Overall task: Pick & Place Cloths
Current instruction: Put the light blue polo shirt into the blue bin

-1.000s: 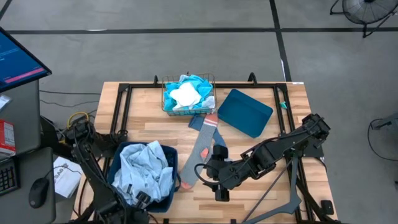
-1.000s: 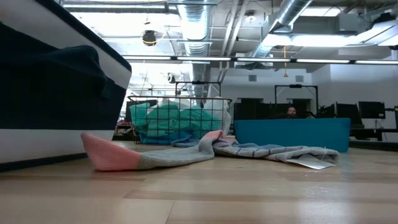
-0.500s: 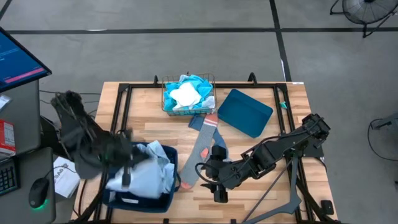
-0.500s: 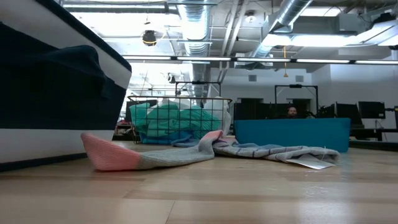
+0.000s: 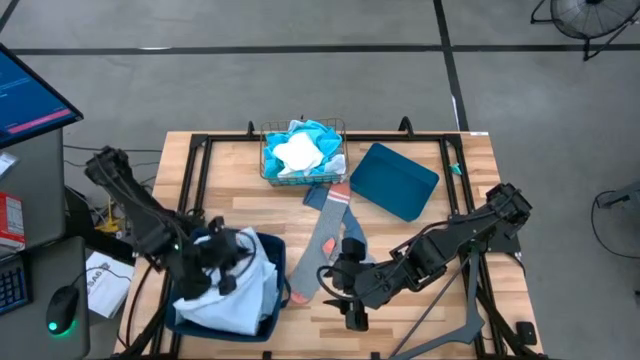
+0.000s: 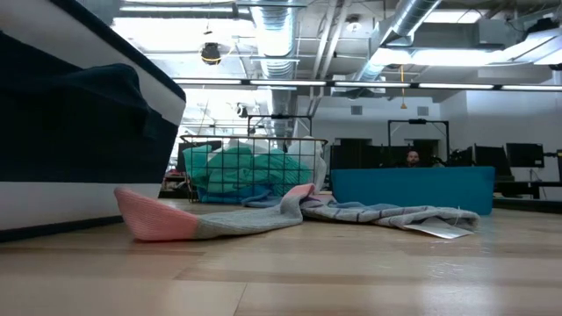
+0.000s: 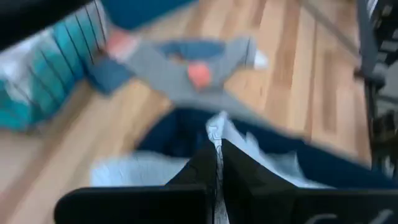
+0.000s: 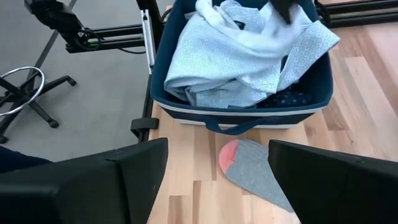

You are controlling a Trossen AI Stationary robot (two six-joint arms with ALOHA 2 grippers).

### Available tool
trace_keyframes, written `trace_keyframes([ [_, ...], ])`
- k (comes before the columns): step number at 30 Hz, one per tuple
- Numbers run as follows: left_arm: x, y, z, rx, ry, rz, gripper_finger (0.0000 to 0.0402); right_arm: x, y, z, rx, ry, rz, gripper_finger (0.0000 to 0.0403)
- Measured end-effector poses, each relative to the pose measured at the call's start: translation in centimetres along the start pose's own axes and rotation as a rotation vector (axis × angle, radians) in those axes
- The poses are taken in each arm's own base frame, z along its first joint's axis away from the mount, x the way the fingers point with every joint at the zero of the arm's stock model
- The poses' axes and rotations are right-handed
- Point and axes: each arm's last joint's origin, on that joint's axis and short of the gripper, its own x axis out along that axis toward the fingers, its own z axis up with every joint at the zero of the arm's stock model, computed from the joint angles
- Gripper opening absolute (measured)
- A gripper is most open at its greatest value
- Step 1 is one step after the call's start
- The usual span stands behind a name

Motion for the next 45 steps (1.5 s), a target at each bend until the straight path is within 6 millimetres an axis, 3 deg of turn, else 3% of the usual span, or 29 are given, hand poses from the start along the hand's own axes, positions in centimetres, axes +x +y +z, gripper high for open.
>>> trace_keyframes([
  [5,2.3,-0.2,-4.5,-0.003,0.159,0.032,0.0,0.0,0.1,0.0,-0.001,0.0,0.001,0.0272],
  [11,5.3,0.0,-9.5,0.042,0.484,0.077,0.0,0.1,-0.2,0.1,0.004,-0.001,-0.004,0.0272],
  [16,6.6,-0.3,-11.5,0.05,0.64,0.089,0.0,0.1,-0.4,0.2,0.007,-0.003,-0.008,0.0272],
  [22,6.7,-0.4,-11.6,-0.021,0.642,0.1,0.0019,0.2,-0.5,0.3,0.013,-0.011,-0.01,0.0272],
  [28,6.2,-0.5,-10.3,-0.095,0.614,0.022,0.0073,0.2,-0.5,0.4,0.014,-0.013,-0.008,0.0272],
  [32,4.3,-0.1,-8.1,-0.183,0.551,-0.105,0.0116,0.2,-0.5,0.4,0.014,-0.013,-0.008,0.0272],
  [38,1.0,2.2,-5.7,-0.287,0.475,-0.277,0.0178,0.3,-0.8,0.5,0.019,-0.015,-0.013,0.0272],
  [45,-1.7,5.2,-3.7,-0.431,0.383,-0.417,0.0203,0.4,-1.2,0.7,0.027,-0.018,-0.023,0.0272],
])
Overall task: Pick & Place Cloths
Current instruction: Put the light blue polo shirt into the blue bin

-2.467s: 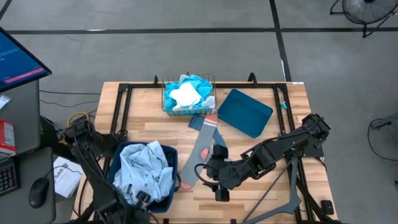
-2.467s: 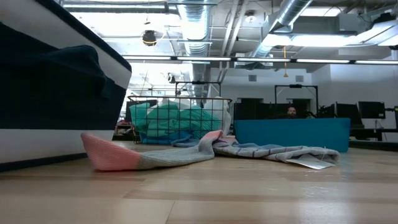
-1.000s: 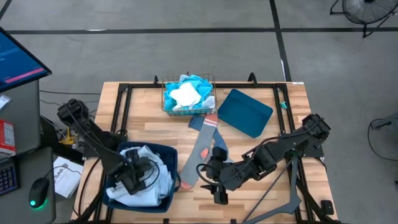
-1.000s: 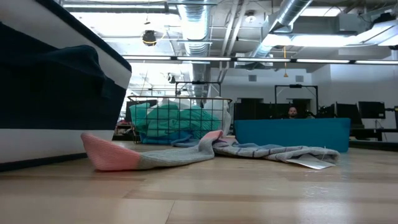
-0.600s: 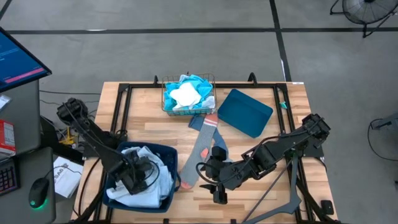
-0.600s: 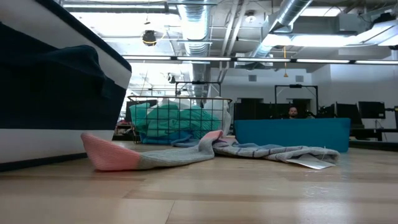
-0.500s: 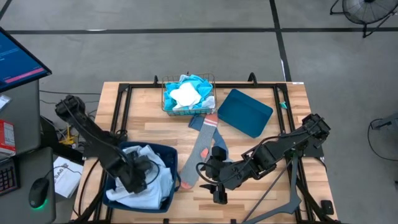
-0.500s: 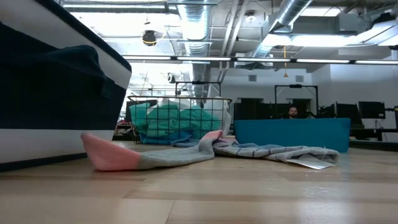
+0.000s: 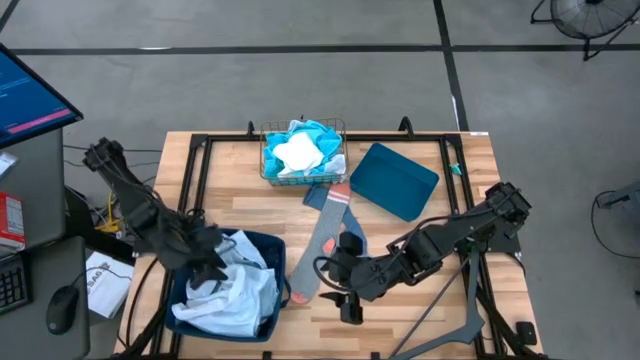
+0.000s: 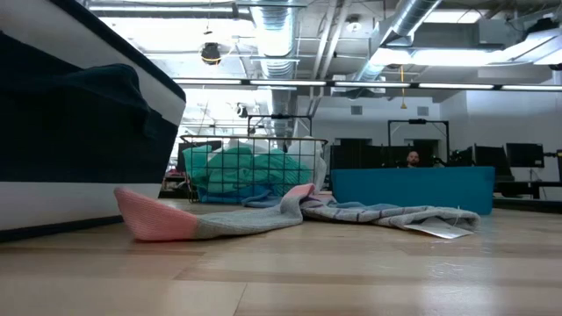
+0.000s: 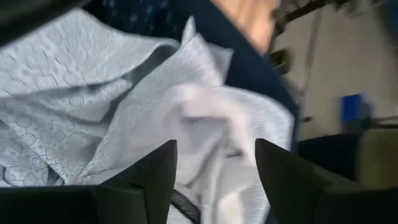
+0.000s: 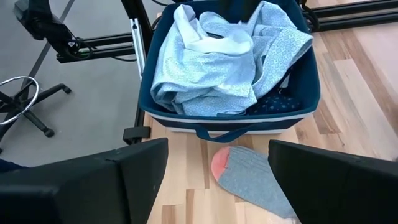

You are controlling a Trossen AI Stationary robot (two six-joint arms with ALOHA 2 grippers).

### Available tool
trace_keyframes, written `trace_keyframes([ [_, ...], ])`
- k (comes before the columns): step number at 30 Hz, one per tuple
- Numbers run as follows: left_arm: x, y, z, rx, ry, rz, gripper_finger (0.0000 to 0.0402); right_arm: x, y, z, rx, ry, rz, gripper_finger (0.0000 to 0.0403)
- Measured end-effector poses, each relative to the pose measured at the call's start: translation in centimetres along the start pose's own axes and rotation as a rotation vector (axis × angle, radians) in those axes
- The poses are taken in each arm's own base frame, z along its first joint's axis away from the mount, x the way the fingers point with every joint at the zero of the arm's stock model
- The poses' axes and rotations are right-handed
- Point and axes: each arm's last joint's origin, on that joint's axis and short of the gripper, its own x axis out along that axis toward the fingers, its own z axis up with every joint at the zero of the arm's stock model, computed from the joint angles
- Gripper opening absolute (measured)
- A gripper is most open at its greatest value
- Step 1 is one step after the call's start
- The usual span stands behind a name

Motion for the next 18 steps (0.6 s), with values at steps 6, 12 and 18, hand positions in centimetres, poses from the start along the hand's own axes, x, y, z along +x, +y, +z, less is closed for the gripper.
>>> trace_keyframes([
  [6,-2.4,0.3,0.6,0.02,-0.063,-0.146,0.0182,0.2,-0.5,0.2,0.008,-0.002,-0.011,0.0272],
  [12,-0.7,-2.6,0.8,0.25,-0.159,-0.251,0.0093,0.3,-0.9,0.4,0.047,-0.005,-0.021,0.0272],
  [18,4.1,-4.5,-0.3,0.479,-0.148,-0.152,0.0009,0.3,-0.9,0.4,0.054,-0.006,-0.022,0.0272],
])
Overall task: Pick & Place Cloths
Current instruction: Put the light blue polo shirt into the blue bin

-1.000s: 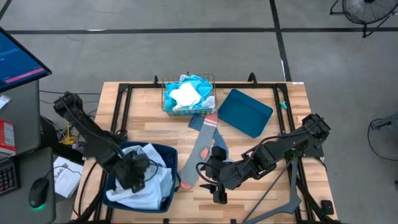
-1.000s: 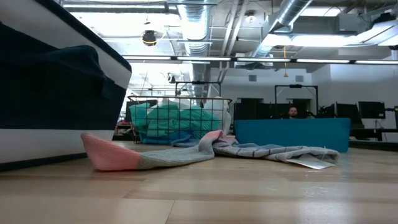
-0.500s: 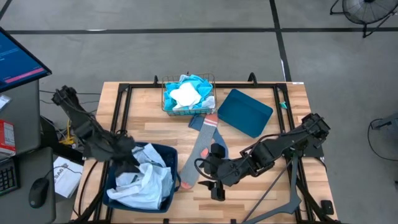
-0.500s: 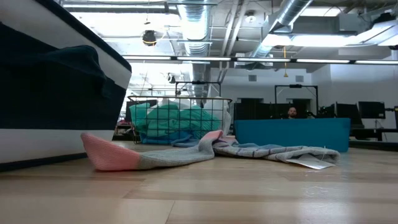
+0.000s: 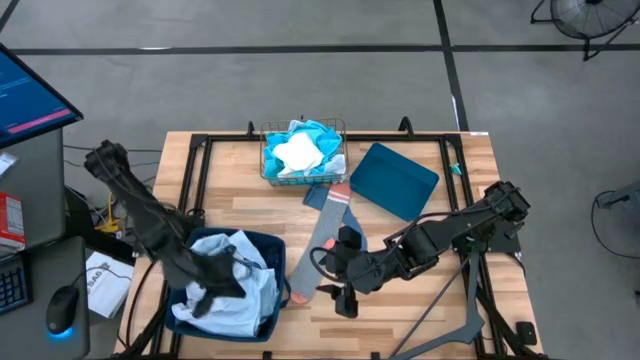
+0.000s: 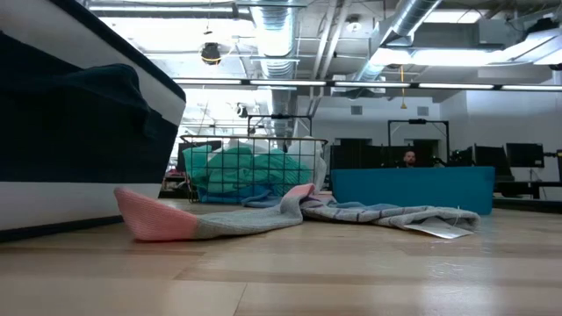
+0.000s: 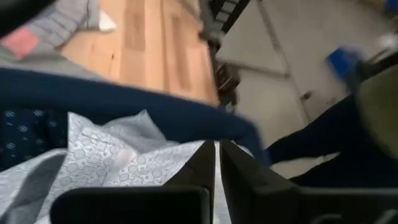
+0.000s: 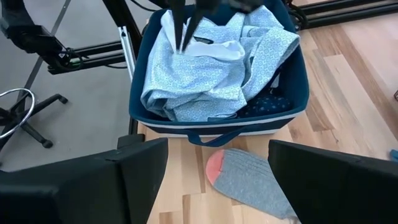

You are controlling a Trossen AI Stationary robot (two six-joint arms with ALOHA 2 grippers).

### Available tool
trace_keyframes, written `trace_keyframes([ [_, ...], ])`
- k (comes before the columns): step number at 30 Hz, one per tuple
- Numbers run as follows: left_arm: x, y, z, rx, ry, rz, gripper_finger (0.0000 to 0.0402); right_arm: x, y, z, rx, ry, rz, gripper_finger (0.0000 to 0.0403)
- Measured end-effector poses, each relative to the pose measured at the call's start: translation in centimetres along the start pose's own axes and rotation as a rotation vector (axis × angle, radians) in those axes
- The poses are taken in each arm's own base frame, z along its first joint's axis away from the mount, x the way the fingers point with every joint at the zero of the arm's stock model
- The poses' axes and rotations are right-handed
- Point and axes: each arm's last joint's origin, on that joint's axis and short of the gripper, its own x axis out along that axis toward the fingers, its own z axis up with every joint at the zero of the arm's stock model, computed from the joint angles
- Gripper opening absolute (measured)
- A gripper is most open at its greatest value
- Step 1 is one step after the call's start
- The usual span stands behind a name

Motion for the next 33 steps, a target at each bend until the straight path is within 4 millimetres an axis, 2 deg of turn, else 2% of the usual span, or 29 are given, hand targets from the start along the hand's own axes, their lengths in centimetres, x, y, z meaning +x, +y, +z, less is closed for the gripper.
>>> trace_keyframes([
  [5,3.4,-0.4,-2.2,0.111,0.09,0.062,0.0001,0.0,0.0,0.0,0.0,0.0,0.0,0.0272],
  [10,6.1,1.7,-6.4,0.123,0.115,0.095,0.0001,0.1,-0.4,0.2,0.017,-0.001,-0.01,0.0272],
  [14,6.8,4.9,-10.0,0.018,0.079,0.156,0.0001,0.3,-0.7,0.4,0.027,-0.003,-0.017,0.0272],
  [19,6.6,7.7,-12.7,-0.149,0.034,0.126,0.0001,0.4,-1.1,0.5,0.041,-0.005,-0.025,0.0272],
  [26,6.4,8.6,-13.5,-0.14,0.048,0.137,0.0001,0.4,-1.2,0.4,0.036,0.013,-0.035,0.0272],
  [33,5.2,7.7,-12.0,-0.237,-0.04,-0.007,0.0026,0.6,-2.1,0.3,0.034,0.048,-0.071,0.0272],
])
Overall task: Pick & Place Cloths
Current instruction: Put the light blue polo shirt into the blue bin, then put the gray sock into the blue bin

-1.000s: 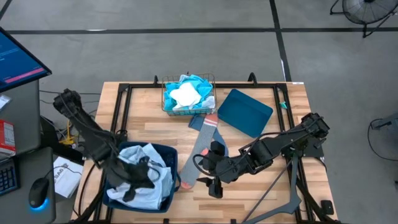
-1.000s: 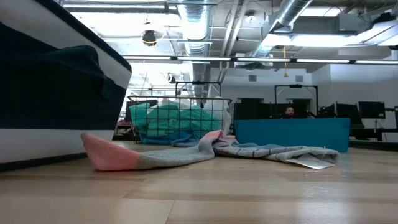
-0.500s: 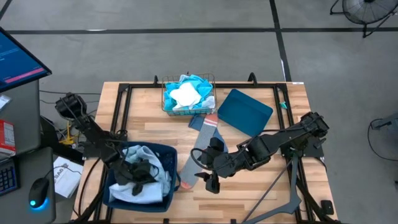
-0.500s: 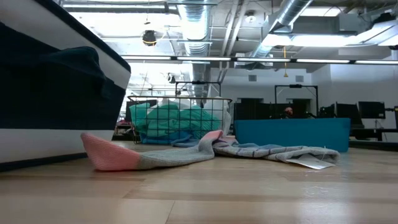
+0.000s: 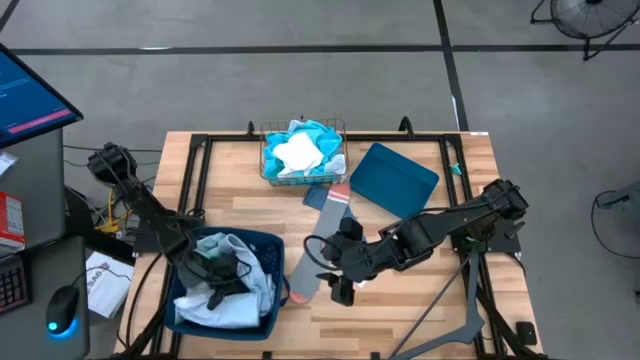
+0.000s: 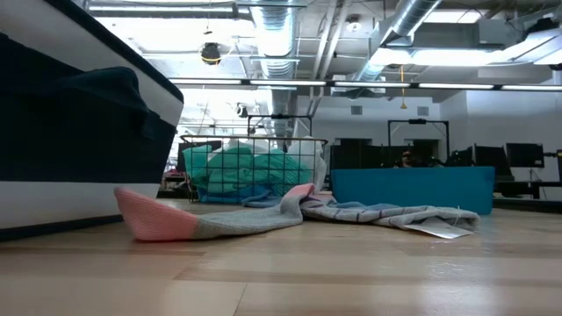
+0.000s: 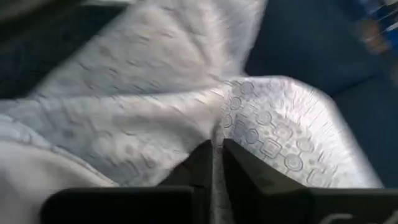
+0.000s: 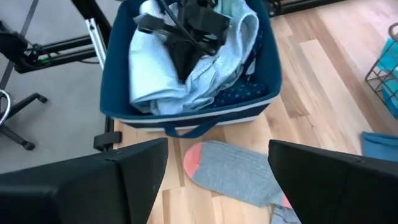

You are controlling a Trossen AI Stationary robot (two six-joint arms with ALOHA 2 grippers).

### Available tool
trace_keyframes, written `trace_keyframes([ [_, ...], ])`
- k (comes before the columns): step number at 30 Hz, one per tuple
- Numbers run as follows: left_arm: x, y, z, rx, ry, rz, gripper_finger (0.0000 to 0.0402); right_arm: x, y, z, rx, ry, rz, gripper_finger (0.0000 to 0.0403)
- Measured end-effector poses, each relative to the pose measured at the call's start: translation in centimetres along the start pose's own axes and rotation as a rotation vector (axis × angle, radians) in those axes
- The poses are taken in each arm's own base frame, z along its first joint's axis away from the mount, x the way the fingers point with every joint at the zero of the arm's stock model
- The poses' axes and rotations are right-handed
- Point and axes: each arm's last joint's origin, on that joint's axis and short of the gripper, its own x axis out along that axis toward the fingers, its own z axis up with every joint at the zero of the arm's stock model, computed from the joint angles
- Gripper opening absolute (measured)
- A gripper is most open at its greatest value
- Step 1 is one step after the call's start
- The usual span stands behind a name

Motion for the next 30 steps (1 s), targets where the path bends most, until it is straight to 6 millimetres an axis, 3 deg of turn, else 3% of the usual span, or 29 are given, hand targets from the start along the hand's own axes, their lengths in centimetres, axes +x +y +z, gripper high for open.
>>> trace_keyframes([
  [10,-3.6,-2.3,2.8,-0.128,-0.083,-0.328,0.0106,0.5,-1.3,0.6,0.021,0.009,-0.008,0.0272],
  [17,-6.5,-2.9,4.9,-0.127,-0.27,-0.464,0.0114,0.7,-3.1,-0.2,0.041,0.139,-0.108,0.0272],
  [22,-8.1,-2.8,5.9,-0.134,-0.426,-0.481,0.0109,2.9,-4.3,-1.9,0.048,0.303,-0.228,0.0272],
  [24,-8.8,-3.0,6.5,-0.144,-0.514,-0.494,0.0108,4.7,-4.4,-2.3,0.029,0.34,-0.253,0.0272],
  [26,-9.5,-3.2,7.1,-0.136,-0.601,-0.518,0.011,6.8,-4.6,-4.2,-0.052,0.473,-0.3,0.0272],
  [30,-10.7,-3.6,8.0,-0.119,-0.735,-0.568,0.0114,10.8,-4.4,-5.8,-0.165,0.56,-0.249,0.0272],
])
